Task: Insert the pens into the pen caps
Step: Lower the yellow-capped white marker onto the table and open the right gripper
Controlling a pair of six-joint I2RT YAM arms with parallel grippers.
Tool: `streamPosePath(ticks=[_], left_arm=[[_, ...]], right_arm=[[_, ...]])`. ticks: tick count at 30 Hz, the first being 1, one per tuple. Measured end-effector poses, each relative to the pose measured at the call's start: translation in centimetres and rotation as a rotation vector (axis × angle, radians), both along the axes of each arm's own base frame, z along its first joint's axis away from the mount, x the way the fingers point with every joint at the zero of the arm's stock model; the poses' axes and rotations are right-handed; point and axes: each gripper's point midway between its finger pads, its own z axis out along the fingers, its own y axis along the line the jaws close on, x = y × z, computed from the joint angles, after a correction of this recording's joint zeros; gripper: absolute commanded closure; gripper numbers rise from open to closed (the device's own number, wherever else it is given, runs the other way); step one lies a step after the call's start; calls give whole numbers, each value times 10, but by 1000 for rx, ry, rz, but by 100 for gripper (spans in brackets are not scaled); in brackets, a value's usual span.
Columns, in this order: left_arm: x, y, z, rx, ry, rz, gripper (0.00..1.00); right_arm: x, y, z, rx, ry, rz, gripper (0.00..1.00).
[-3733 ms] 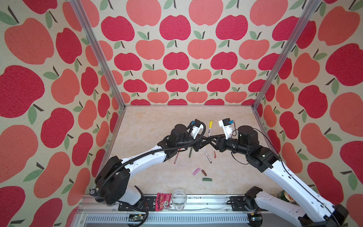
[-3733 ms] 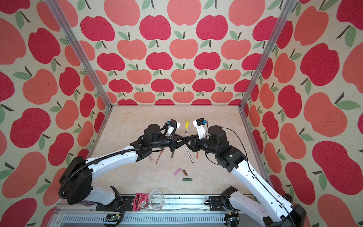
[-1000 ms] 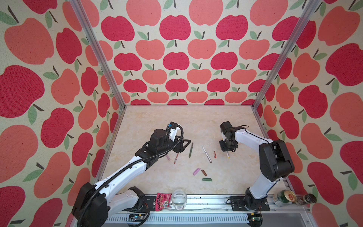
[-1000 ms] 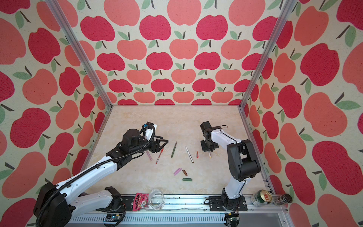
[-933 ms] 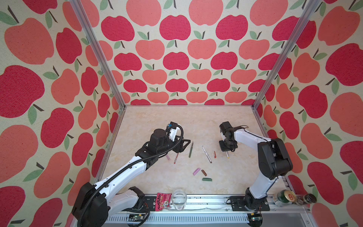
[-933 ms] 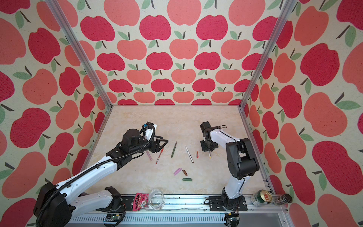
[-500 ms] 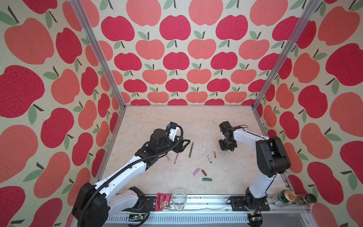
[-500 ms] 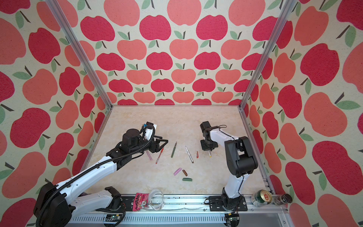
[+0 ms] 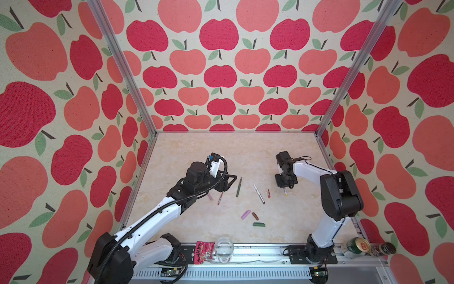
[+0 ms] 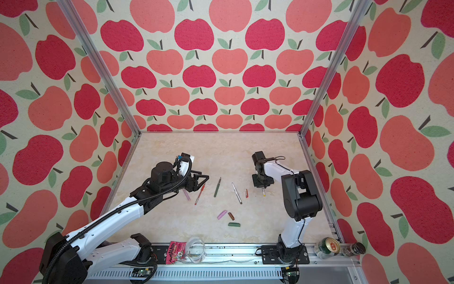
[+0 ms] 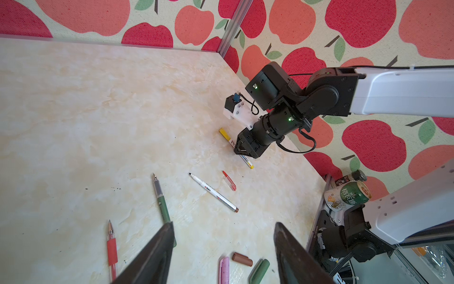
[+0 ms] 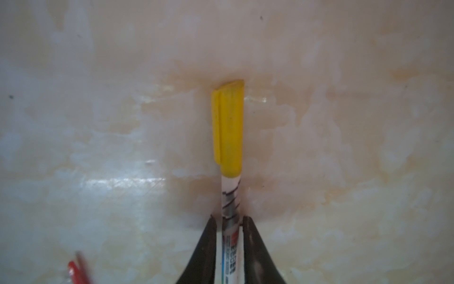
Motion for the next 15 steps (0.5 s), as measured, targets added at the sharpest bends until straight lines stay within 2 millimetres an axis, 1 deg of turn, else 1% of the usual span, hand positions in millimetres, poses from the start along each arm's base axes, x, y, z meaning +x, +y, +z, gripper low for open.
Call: streamPosePath(ticks=[3,5,7,9,12,15], left_arm=[[-2,4,4,-1,-9,12,31],[-1,10,7,4,-17,33,28],[-1,19,12,5,-29,58,24],[0,28,20,7,-51,87,22],[1,45,37,2,-83,135,20],[2,60,52,-3,-101,179,20]], right_arm=[[0,1,5,11,-9,4,63],[1,3,17,33,-35,2,59],[1,6,40,67,-85,3,55],[2,9,69,110,-155,5,53],[5,16,121,189,-282,18,51],[2,23,158,262,-373,39,49]])
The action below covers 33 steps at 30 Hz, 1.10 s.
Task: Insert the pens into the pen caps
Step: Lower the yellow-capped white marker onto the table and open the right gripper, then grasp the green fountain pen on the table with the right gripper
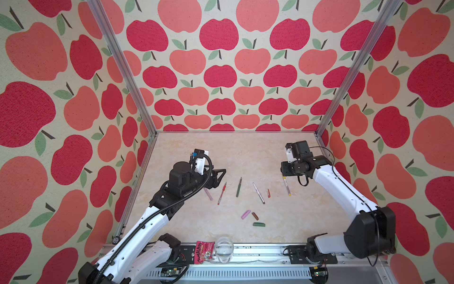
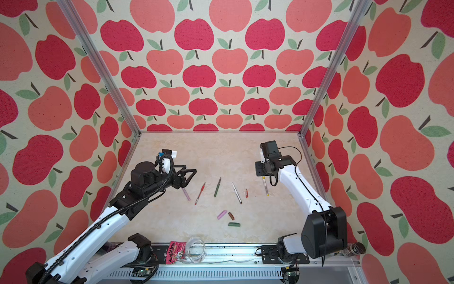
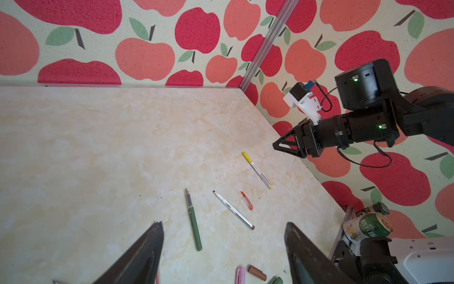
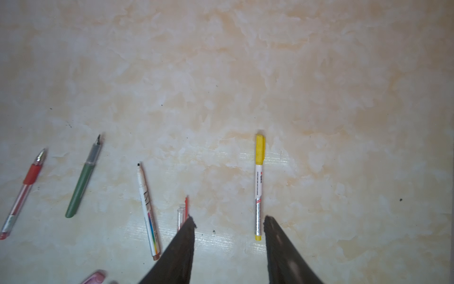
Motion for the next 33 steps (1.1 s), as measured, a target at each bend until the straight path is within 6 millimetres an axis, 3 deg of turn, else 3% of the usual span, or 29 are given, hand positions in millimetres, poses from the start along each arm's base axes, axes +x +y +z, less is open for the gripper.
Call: streamPosePath(ticks=[5,10,12,15,23,29,33], left_arm=[[-6,17,11,-3,13,54,20],[-15,25,7,-31,77,88,20],[-17,25,5,-48,96,90,20],[-20,23,-10,-69,146,81,20],[-17,13,-71,-57,333,74,22],[-16,14,-75,-43,339,83,22],[-15,14,-83,-17,354,81,22]], right_arm=[[-11,5,24,61,-50,29,48],[-19,14,32,117,-50,58,48],[-22,21,32,138,-38,67,48],[-34,47,24,162,3,118,48],[-65,143,-48,80,237,221,49],[-59,199,-98,3,312,213,48],[-41,216,-113,-25,313,180,49]])
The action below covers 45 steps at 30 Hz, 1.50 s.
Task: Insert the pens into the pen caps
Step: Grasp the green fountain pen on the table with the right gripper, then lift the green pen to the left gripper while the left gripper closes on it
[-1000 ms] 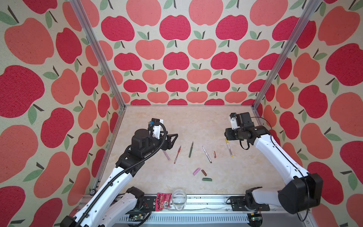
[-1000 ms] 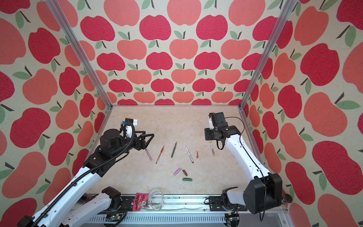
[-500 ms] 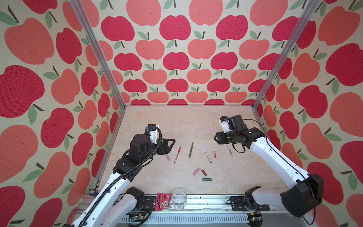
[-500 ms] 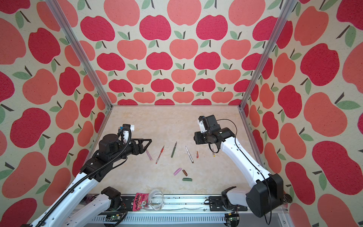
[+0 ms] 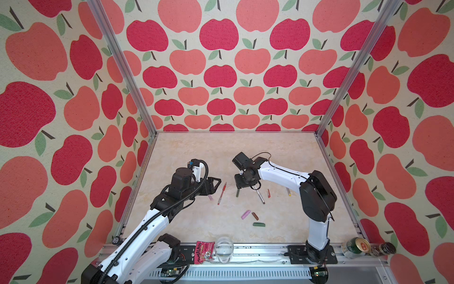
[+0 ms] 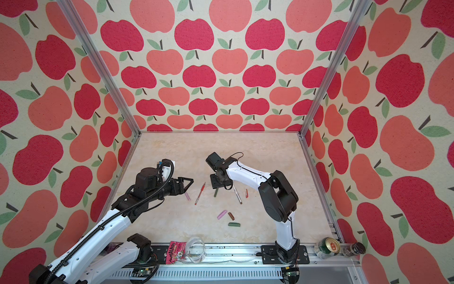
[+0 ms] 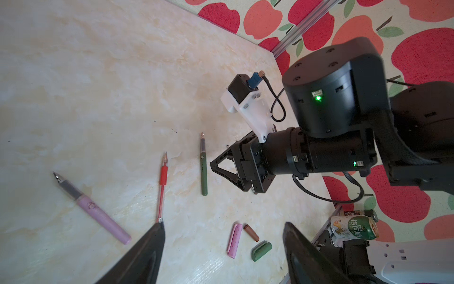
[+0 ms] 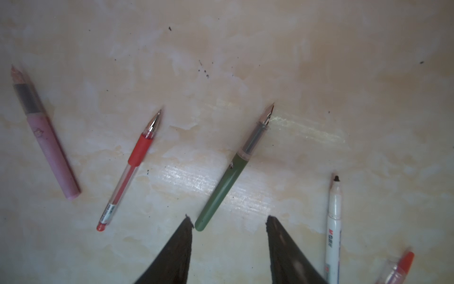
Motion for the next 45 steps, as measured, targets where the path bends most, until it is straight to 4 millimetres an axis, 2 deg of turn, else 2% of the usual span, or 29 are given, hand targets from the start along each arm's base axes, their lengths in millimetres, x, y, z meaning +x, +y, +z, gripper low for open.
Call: streamPosePath(ticks=[5,10,15,21,24,30,36,40,42,45], left_arm=[[0,0,-5,7,17,-3,22],[-1,0,-9,11,21,-5,22],[-1,0,-9,15,16,-9,22],[-1,0,-9,14,17,-11,22],[-1,-1,-8,14,17,-11,22],[-2,0,-9,14,17,-11,22],[-4,-2,-15,7,23,-25,22],[-7,-8,-22,-19,24,-55,22],[-9,-12,-22,-41,16,-78,22],[-10,-19,-17,-83,-11,-119,22]], right_arm=[[17,7,-13,-42,-13,-30,51],[23,6,-29,-90,-1,-47,54],[21,1,-43,-127,19,-58,63],[24,4,-43,-127,17,-66,79],[25,5,-43,-123,17,-69,83],[25,6,-43,-112,26,-81,87],[34,7,-41,-25,35,-110,88],[33,3,-25,63,19,-116,87],[32,3,-4,130,-3,-113,87],[30,9,42,261,-57,-92,87]])
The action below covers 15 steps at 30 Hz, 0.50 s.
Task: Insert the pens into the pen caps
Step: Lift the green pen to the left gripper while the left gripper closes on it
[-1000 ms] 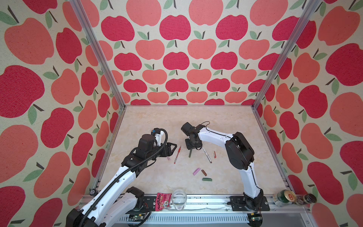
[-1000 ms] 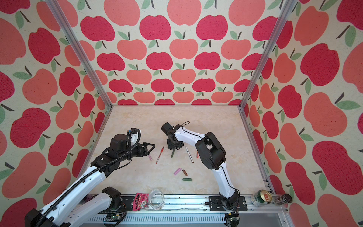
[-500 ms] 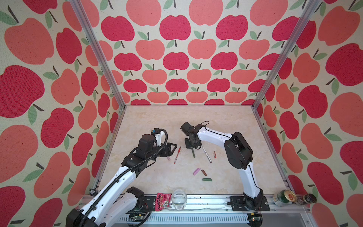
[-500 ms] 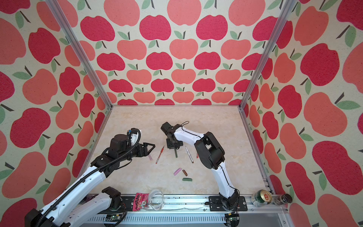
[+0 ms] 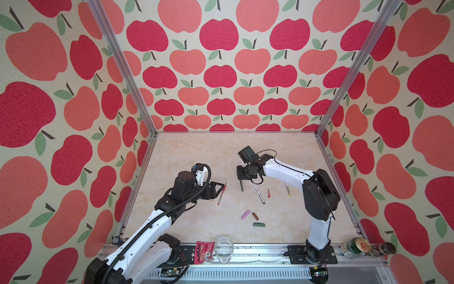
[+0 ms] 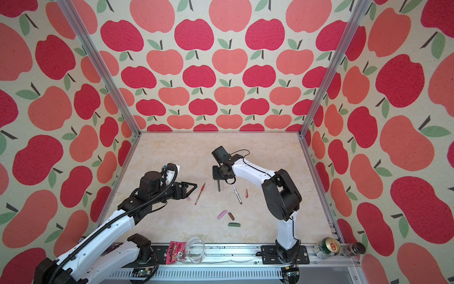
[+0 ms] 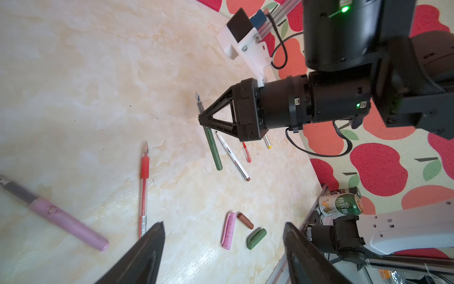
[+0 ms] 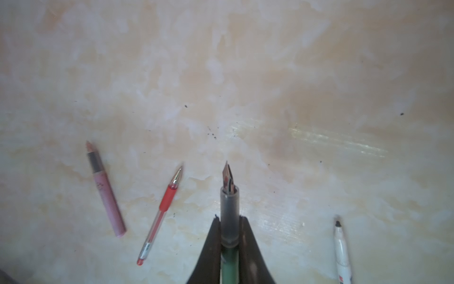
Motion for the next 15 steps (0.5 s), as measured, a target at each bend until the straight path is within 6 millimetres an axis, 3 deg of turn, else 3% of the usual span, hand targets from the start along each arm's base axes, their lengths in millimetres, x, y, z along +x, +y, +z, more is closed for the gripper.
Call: streamPosePath(ticks=[4,7,11,15], left_arm=[[3,-11,10,-54,-40,-47,22],[5,-18,14,-90,-49,-75,23],[8,-30,22,-137,-74,-117,23],[3,-44,30,-170,-108,-172,23]], right_arm=[[-10,8,65,177,-91,44,86],[-21,10,94,275,-128,79,86],[-35,13,112,372,-130,116,86],[-44,17,115,416,-120,141,86]])
